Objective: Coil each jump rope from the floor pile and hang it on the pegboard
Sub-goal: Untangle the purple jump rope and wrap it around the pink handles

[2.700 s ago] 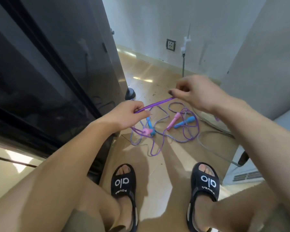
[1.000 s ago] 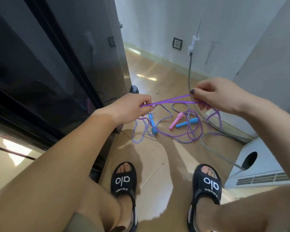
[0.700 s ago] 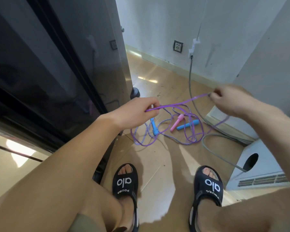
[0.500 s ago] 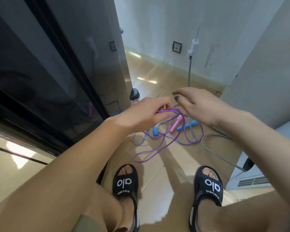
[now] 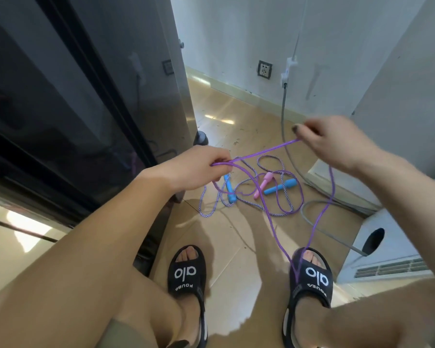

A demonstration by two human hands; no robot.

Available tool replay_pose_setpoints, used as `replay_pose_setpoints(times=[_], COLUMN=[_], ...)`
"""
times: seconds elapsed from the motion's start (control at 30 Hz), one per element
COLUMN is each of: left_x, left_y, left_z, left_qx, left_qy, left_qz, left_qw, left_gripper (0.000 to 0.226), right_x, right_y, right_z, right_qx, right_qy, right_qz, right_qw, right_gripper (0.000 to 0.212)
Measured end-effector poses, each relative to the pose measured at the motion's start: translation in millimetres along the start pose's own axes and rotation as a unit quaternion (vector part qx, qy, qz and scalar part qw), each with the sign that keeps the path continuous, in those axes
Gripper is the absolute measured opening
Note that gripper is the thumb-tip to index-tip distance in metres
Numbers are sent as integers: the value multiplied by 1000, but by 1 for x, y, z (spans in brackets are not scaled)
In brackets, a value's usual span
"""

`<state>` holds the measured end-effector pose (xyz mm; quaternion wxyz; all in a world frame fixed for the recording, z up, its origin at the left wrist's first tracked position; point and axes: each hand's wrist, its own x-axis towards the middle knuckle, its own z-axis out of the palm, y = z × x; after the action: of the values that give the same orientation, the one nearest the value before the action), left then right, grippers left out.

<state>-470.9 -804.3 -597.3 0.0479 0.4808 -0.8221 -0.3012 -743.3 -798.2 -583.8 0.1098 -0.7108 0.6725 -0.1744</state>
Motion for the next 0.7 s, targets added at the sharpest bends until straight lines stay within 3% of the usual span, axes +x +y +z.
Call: replay_pose_setpoints(times=[0.13, 0.27, 0.37, 0.43, 0.57, 0.7], left_x=[5, 5, 2, -1, -2, -2], left_y=[9, 31, 37, 35, 30, 33], left_z=[8, 15, 10, 7, 9, 6], left_qx=[7, -69, -106, -94, -56, -75], left_qy=[5, 32, 60, 58, -19, 3], left_qz=[23, 77, 89, 71, 25, 35], left_qw=[1000, 994, 989, 991, 998, 997], left_gripper=[24, 20, 18, 18, 24, 22], right_x=[1, -13, -18, -17, -18, -14], right_y=[24, -24, -49, -50, -48, -45], right_z=[-1, 17, 26, 26, 27, 18], right_qx=[-69, 164, 237, 191, 87, 72], right_qy=[-2, -102, -125, -97, -81, -40], right_qz=[112, 29, 1, -35, -105, -113], right_qw=[991, 981, 964, 976, 987, 990], right_gripper=[33, 37, 41, 44, 48, 51])
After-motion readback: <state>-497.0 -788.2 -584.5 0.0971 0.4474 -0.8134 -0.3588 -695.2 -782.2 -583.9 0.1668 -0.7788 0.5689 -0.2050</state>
